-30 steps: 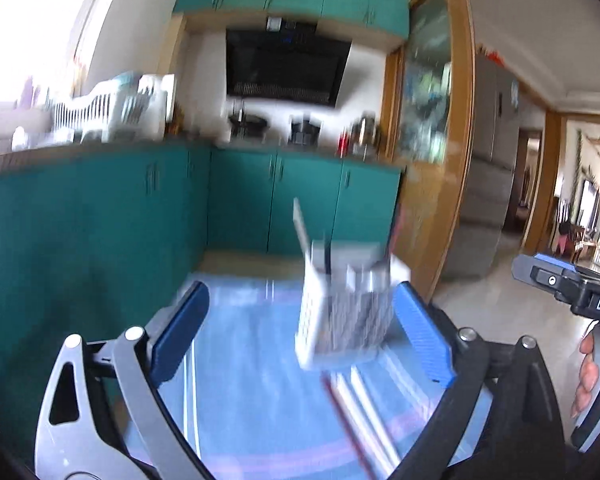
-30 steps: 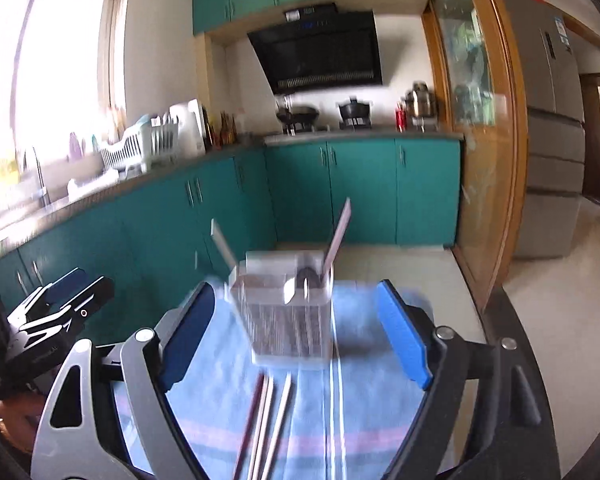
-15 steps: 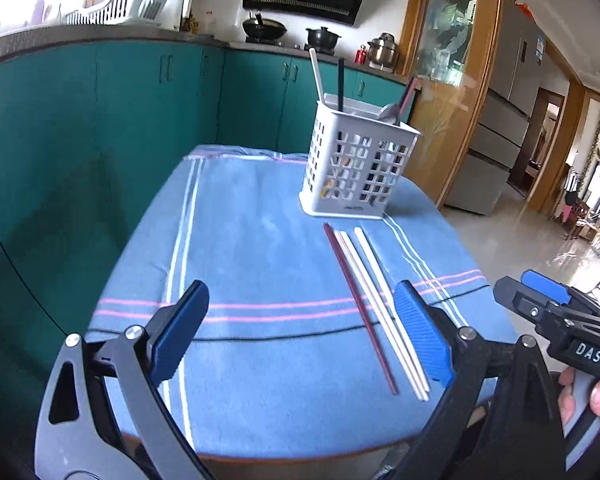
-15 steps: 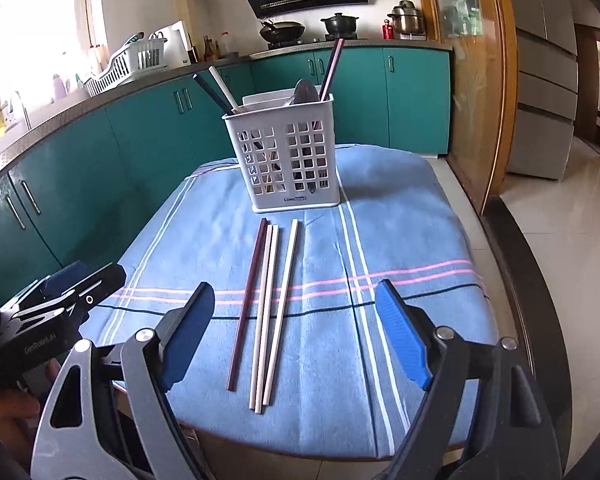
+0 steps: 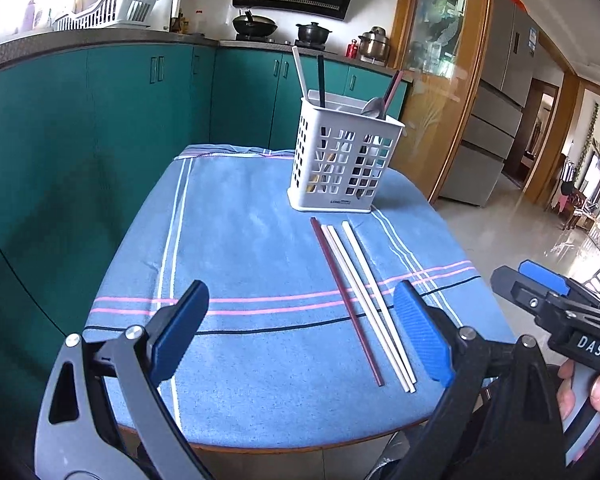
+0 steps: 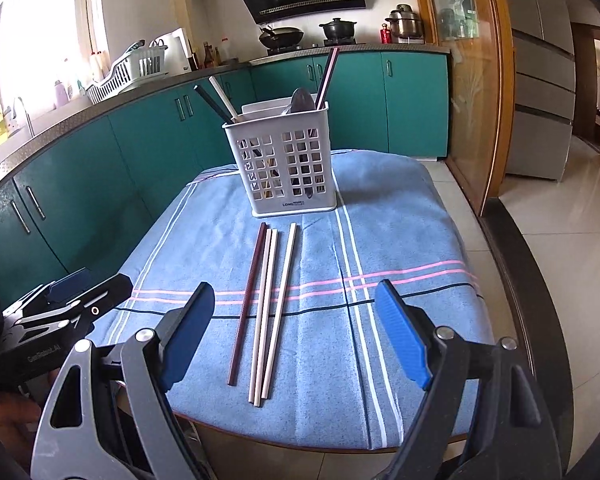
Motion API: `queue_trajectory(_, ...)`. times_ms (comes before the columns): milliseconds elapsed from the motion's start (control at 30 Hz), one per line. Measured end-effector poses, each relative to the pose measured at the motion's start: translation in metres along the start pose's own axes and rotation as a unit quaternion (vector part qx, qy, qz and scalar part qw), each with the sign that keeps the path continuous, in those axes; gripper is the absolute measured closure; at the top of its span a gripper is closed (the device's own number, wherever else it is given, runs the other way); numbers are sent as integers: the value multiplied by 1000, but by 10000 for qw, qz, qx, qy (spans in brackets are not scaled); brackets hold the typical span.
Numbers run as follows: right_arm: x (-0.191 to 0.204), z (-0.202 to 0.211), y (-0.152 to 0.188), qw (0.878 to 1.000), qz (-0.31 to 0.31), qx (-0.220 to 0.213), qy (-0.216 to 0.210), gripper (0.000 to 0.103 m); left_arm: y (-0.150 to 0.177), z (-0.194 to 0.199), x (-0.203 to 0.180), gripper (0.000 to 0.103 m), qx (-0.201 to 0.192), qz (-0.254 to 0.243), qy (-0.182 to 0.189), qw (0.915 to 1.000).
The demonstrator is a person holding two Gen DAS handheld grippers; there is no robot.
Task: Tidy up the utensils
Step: 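Move both tools back down to the remaining chopsticks, then grasp a dark red chopstick with the left tool while the right grasps a white chopstick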
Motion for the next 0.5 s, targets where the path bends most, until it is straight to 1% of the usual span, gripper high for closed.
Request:
queue_trajectory(100,-4,-3,-4,10000,-1,-32,-24,22,-8,-9,-1,11,64,-42,-30,10000)
queue_trajectory(167,-7,-7,-10,10000,12,-76,-20,22,-19,-22,-3,12,194,-83,-25,9998)
queue_trajectory(200,-9,-10,-15,9999,45,-102,-38,22,-26,-33,-4,14,321,-95,-18,9994)
queue_trajectory(267,-12,-18,-23,9997,112,-173,-88,22,-36,-54,-5,23,562,-65,74,9984)
queue_trajectory(300,-16,-24,-27,9996,131,-220,-83,22,-40,-64,-5,25,646,-36,80,9979)
queue_trajectory(367,-27,-38,-28,9997,45,-214,-58,22,-51,-94,-5,36,901,25,70,9959)
queue_trajectory(400,-32,-45,-27,9997,-27,-196,-110,22,-56,-109,-5,36,1018,58,68,9948)
queue_trajectory(433,-37,-50,-24,9997,-67,-169,-135,22,-58,-121,-6,43,1108,67,47,9938)
queue_trajectory(467,-40,-55,-21,9998,-79,-132,-136,22,-61,-135,-6,52,1206,55,48,9927)
queue_trajectory(500,-45,-64,-17,9999,-89,-1,-120,22,-63,-150,-8,54,1319,53,51,9912)
Point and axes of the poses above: each gripper's, at about its wrist camera, not at the fingertips, and z roughly against the way its jaws point, x to its left, y to its underside, the point moved 3 cm from there along -z, roughly the way its jaws point, and after that the axes turned 13 degrees about -z, right-handed, at the moved point
